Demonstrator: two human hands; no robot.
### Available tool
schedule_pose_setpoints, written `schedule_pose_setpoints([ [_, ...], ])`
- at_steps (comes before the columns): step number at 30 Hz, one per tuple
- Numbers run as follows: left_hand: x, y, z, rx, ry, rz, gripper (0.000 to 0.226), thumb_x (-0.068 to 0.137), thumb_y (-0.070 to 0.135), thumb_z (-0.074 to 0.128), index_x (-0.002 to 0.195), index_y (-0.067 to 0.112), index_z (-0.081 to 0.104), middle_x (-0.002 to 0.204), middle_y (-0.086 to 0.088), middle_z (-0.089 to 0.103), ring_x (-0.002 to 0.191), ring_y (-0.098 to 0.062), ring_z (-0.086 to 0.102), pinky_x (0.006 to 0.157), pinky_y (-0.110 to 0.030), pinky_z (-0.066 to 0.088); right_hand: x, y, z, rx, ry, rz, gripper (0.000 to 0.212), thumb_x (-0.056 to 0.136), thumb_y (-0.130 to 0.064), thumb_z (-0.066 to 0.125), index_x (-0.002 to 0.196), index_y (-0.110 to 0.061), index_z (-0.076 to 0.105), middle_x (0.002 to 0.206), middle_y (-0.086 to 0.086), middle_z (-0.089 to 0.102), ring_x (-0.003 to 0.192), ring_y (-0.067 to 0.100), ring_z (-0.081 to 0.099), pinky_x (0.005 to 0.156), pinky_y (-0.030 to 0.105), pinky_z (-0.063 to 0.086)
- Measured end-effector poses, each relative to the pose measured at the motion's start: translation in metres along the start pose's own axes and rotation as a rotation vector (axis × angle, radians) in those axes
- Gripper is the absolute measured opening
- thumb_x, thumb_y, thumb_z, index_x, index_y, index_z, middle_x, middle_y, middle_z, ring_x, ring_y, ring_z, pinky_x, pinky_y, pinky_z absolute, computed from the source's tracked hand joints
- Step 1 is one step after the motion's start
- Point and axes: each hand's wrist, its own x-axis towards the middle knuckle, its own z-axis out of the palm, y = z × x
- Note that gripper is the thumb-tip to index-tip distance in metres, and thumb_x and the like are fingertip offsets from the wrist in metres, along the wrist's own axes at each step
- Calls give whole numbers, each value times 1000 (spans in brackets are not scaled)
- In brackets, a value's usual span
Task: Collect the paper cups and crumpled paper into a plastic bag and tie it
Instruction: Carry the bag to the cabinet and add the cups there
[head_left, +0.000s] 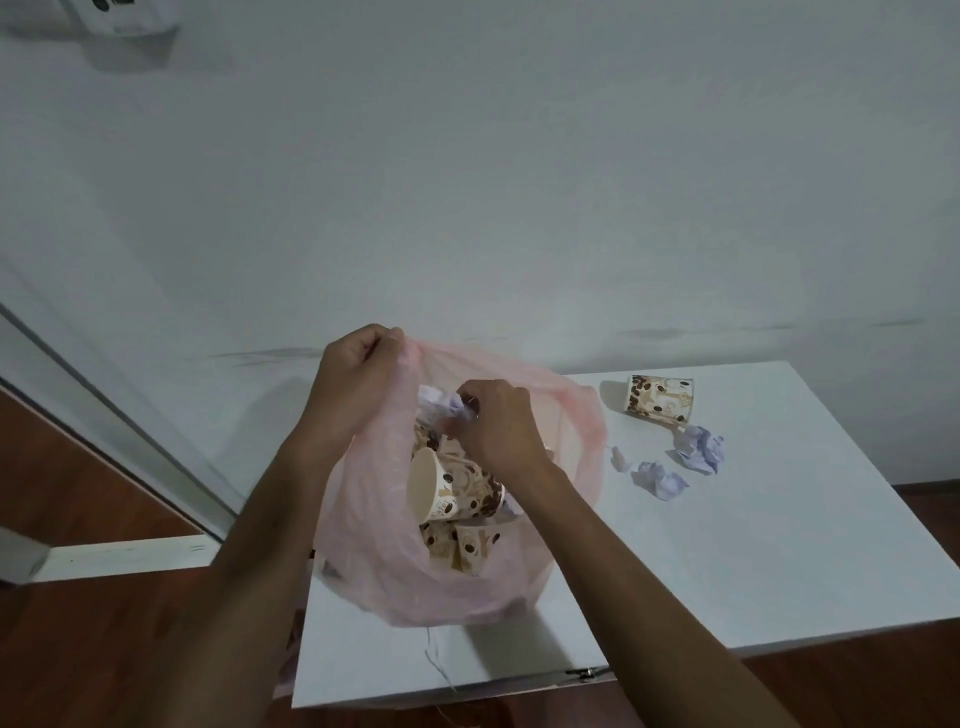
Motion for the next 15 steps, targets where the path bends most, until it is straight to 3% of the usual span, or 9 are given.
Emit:
schedule_pose_setpoints([
  [2,0,2,4,18,-9,8,28,98,27,51,87,7,68,80,-4,65,70,-5,55,63,-15,42,2,-1,3,37,-29,51,35,72,-35,83,68,-7,62,63,2,61,55,12,52,57,16,41],
  [3,0,3,6,22,-17,7,28,98,26,51,86,8,68,78,-2,64,68,-3,54,61,-13,42,0,-2,2,70,-48,66,39,71,-40,83,81,-4,71,79,8,71,71,17,64,69,21,50],
  [4,0,3,9,23,-26,6,28,98,27,51,86,7,68,77,-1,63,67,-3,54,61,-13,42,-2,-2,-2,98,-61,85,47,72,-42,83,96,-3,74,97,10,75,89,20,69,81,26,53],
  [6,1,4,13,27,-38,8,30,98,27,50,88,5,67,78,-2,61,70,-6,53,63,-17,42,-8,3,-13,136,-51,108,53,74,-45,82,113,-10,73,115,3,73,104,13,67,85,19,49],
  [10,-1,11,26,37,-42,8,32,97,29,50,88,3,65,78,-5,59,71,-10,53,67,-26,41,-19,28,-49,180,133,124,34,79,-47,76,105,-24,75,95,-14,73,74,-6,66,71,7,47],
  [15,-13,31,72,18,-69,3,32,96,30,51,87,2,64,74,-3,56,69,-10,50,65,-27,39,-30,87,-89,174,419,170,17,86,-33,70,98,-21,72,68,-14,65,60,-4,62,60,7,42],
])
